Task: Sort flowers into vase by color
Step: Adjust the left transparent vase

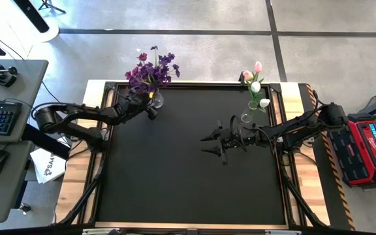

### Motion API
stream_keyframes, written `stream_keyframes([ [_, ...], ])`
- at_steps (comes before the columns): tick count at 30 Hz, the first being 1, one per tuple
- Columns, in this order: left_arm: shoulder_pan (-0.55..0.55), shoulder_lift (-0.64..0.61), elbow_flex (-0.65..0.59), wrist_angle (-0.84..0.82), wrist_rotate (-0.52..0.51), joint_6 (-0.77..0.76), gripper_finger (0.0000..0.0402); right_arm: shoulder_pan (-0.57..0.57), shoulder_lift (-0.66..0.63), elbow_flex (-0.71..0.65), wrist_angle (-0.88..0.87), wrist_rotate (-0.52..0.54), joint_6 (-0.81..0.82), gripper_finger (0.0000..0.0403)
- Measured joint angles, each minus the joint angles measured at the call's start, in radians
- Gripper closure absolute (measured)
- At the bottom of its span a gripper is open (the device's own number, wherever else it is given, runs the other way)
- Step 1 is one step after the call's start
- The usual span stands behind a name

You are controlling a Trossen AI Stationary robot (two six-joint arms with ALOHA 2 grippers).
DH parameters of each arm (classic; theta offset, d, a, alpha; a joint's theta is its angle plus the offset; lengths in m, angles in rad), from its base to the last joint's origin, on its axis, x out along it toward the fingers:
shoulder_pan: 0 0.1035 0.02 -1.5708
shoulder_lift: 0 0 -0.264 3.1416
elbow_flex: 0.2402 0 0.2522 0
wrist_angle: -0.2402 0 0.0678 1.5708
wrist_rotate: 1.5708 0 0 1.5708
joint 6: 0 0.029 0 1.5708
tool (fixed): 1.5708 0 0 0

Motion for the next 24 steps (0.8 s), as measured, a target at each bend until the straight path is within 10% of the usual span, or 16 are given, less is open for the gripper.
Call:
stream_keyframes([
  [24,-0.127,-0.041,0.000,-0.316,-0.010,-0.267,0.0110,0.000,0.000,0.000,0.000,0.000,-0.003,0.0218],
])
